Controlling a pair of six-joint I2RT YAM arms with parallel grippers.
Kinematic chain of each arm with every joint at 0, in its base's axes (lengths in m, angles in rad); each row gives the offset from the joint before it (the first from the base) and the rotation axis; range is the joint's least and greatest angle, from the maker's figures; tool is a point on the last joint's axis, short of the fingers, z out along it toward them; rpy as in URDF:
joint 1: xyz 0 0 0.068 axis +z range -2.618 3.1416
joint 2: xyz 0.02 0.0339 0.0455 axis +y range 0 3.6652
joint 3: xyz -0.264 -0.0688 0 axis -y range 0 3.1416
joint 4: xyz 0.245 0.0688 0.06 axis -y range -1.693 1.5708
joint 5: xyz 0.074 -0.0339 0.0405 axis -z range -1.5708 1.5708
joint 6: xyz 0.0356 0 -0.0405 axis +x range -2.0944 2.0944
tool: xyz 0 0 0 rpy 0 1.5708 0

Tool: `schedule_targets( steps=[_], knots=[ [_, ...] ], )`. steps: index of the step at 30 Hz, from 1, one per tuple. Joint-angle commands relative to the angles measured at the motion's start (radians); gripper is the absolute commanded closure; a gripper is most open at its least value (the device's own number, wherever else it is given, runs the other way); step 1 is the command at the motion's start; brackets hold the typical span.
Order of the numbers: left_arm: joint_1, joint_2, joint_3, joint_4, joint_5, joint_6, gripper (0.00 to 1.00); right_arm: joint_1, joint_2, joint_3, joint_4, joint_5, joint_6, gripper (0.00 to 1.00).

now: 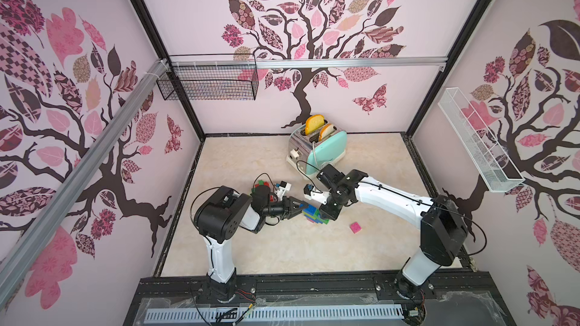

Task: Assemble a heart with lego
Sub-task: Assemble the lego brick with the lego brick, then pick up the lego brick from the center of the board.

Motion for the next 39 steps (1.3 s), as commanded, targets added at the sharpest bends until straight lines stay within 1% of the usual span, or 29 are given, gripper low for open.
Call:
schedule_targets(
  steps=[1,5,12,14,16,17,18,20,21,23,25,27,30,32,33,35,38,39],
  knots=[
    [-0.003,-0.010,-0.010,-0.011,-0.003,0.000,0.61,0.028,0.024,-0.056,0.056,0.043,0.027,0.73],
    [-0.003,-0.010,-0.012,-0.010,-0.002,0.000,0.61,0.034,-0.006,-0.074,0.079,0.043,0.022,0.74],
    [-0.002,-0.014,-0.014,-0.012,-0.002,0.001,0.61,0.068,0.052,-0.070,0.068,0.072,0.031,0.74],
    [-0.003,-0.015,-0.015,-0.012,-0.002,0.001,0.61,0.068,0.047,-0.073,0.071,0.072,0.037,0.73],
    [-0.002,-0.013,-0.014,-0.013,-0.002,0.001,0.61,0.068,0.033,-0.073,0.078,0.078,0.046,0.69],
    [-0.003,-0.013,-0.013,-0.013,-0.002,0.001,0.61,0.065,0.021,-0.073,0.084,0.084,0.051,0.66],
    [-0.002,-0.011,-0.014,-0.012,-0.002,0.001,0.61,0.060,0.007,-0.072,0.090,0.081,0.058,0.61],
    [-0.002,-0.014,-0.013,-0.011,-0.002,0.001,0.61,0.034,-0.028,-0.062,0.093,0.066,0.083,0.45],
    [-0.002,-0.015,-0.014,-0.012,-0.002,0.002,0.61,0.011,-0.057,-0.057,0.093,0.032,0.098,0.37],
    [-0.002,-0.015,-0.015,-0.013,-0.002,0.004,0.60,-0.039,-0.128,-0.071,0.114,-0.026,0.139,0.30],
    [-0.003,-0.015,-0.015,-0.014,-0.004,0.006,0.61,-0.081,-0.210,-0.105,0.137,-0.064,0.182,0.19],
    [-0.002,-0.015,-0.014,-0.017,-0.004,0.007,0.61,-0.104,-0.272,-0.138,0.125,-0.080,0.207,0.15],
    [-0.003,-0.011,-0.009,-0.016,-0.004,0.006,0.61,-0.115,-0.313,-0.191,0.114,0.009,0.293,0.12],
    [-0.003,-0.010,-0.009,-0.010,-0.005,0.001,0.61,-0.129,-0.287,-0.196,0.059,0.052,0.367,0.12],
    [-0.003,-0.012,-0.008,-0.008,-0.004,-0.001,0.61,-0.130,-0.267,-0.203,0.035,0.102,0.426,0.13],
    [-0.001,-0.016,-0.008,-0.008,-0.004,-0.001,0.61,-0.131,-0.236,-0.222,0.000,0.158,0.522,0.14],
    [-0.003,-0.021,-0.012,-0.008,-0.006,0.000,0.61,-0.132,-0.244,-0.296,0.004,0.249,0.657,0.14],
    [-0.002,-0.022,-0.012,-0.009,-0.006,0.001,0.61,-0.132,-0.256,-0.323,0.015,0.259,0.688,0.14]
  ],
)
